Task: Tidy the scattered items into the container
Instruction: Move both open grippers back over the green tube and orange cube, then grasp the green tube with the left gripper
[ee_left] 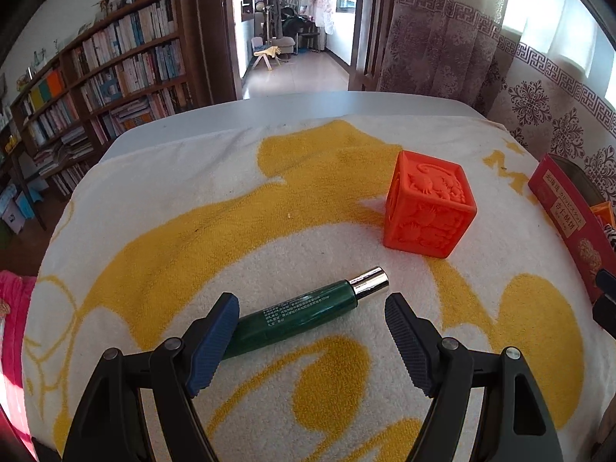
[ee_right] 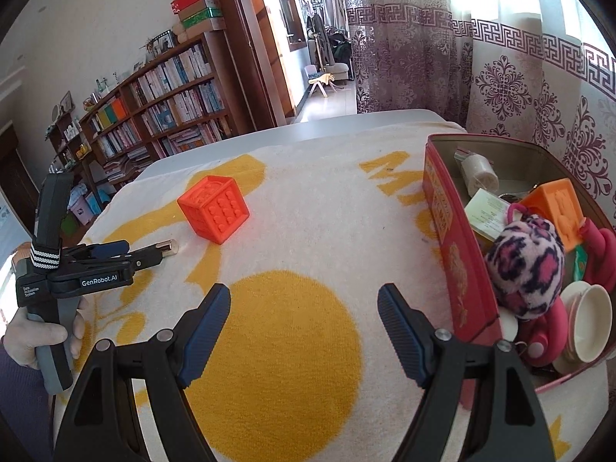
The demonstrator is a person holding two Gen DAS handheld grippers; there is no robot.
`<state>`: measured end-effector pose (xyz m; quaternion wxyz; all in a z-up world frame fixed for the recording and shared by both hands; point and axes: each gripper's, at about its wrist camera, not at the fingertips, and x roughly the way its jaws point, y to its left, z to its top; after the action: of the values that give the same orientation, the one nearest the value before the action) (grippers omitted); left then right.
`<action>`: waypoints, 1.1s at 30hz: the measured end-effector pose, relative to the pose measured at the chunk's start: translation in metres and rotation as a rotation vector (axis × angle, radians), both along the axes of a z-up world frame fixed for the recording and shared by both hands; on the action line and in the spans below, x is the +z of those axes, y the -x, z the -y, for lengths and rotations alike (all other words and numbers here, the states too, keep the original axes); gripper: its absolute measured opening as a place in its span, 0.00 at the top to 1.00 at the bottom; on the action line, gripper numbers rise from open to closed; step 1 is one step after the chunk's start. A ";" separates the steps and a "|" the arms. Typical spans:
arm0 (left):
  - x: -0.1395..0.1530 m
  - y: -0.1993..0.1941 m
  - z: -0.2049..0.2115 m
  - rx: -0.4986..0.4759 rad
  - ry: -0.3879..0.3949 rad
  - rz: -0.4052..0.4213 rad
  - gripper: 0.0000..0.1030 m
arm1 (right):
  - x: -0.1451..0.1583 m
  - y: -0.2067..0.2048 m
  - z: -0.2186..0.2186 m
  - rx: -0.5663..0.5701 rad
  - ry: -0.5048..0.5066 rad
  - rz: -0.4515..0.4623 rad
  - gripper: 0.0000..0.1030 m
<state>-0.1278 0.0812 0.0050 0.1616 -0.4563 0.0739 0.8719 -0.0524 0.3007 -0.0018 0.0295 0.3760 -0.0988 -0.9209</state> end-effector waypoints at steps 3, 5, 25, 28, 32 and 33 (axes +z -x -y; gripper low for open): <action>-0.008 0.002 -0.003 -0.017 0.015 0.015 0.23 | -0.002 0.002 -0.002 -0.002 0.016 0.007 0.20; -0.011 0.004 -0.003 -0.014 0.022 0.017 0.22 | -0.002 0.002 0.000 -0.001 0.010 0.009 0.20; -0.004 -0.008 -0.024 0.014 -0.127 0.131 0.22 | -0.002 -0.003 -0.001 0.014 0.039 0.014 0.20; -0.006 -0.001 -0.029 0.029 -0.078 0.092 0.37 | -0.002 -0.004 -0.001 0.019 0.042 0.010 0.20; -0.008 0.004 -0.032 0.026 -0.021 0.025 0.65 | -0.001 -0.006 -0.001 0.022 0.044 0.007 0.20; -0.007 0.005 -0.029 0.041 -0.032 0.026 0.75 | -0.001 -0.006 -0.001 0.021 0.040 0.006 0.20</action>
<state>-0.1332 0.1101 -0.0023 0.1519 -0.4666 0.0485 0.8700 -0.0462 0.3015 -0.0032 0.0465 0.3791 -0.1132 -0.9172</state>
